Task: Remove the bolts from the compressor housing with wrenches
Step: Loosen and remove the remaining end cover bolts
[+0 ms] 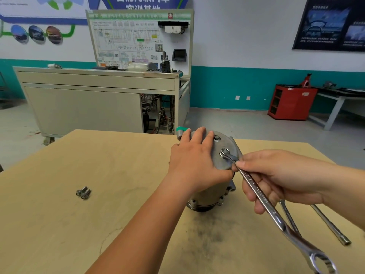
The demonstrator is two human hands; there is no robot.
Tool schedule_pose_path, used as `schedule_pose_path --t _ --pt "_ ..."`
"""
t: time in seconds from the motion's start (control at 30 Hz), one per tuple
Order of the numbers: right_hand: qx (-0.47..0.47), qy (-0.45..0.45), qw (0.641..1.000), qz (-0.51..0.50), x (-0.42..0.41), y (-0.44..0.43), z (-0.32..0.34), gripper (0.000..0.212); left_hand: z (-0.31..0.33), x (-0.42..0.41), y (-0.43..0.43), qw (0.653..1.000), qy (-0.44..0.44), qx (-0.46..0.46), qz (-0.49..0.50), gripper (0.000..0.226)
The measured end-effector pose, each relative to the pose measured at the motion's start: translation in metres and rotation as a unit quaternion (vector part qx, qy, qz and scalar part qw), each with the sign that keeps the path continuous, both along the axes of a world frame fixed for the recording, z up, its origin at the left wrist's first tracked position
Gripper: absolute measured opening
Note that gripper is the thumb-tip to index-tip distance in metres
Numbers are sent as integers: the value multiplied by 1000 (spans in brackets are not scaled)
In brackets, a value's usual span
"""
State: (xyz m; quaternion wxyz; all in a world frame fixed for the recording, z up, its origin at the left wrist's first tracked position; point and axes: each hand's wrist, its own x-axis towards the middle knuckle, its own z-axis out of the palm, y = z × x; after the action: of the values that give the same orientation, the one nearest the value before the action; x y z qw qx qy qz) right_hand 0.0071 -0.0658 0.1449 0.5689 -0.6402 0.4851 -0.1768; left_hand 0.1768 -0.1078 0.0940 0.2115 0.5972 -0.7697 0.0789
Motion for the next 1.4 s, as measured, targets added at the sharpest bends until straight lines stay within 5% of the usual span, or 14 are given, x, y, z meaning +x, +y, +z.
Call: schedule_pose_path --t 0.23,0.37,0.47,0.6,0.73,0.83,1.03,1.13,1.27,1.4 --pt "-43 210 969 127 -29 -32 31 34 -2 0 -3 1000 2 -12 -8 96" --pt "-218 398 881 132 -37 -59 53 40 -2 -2 -4 1000 -3 -7 -16 95" --pt "-327 409 845 110 -40 -77 55 36 -2 -3 -5 1000 -3 -3 -16 95" --pt "-372 377 844 90 -47 -80 53 26 -2 -2 -4 1000 1 6 -12 95" --pt "-375 216 901 -30 -51 -70 46 15 -1 0 -3 1000 9 14 -7 100" --pt "-245 29 966 -74 -33 -45 35 19 -2 0 -3 1000 9 5 -8 96" --pt "-80 -105 988 -75 7 8 4 19 0 -1 -1 1000 6 21 2 106" --pt "-101 -227 961 -120 25 27 -25 23 4 1 2 999 16 34 3 116" --pt "-168 -371 880 -243 49 55 -65 16 3 1 3 999 24 22 5 115" --pt "-20 -537 792 -290 63 58 -78 22 -2 1 1 1000 14 10 0 100"
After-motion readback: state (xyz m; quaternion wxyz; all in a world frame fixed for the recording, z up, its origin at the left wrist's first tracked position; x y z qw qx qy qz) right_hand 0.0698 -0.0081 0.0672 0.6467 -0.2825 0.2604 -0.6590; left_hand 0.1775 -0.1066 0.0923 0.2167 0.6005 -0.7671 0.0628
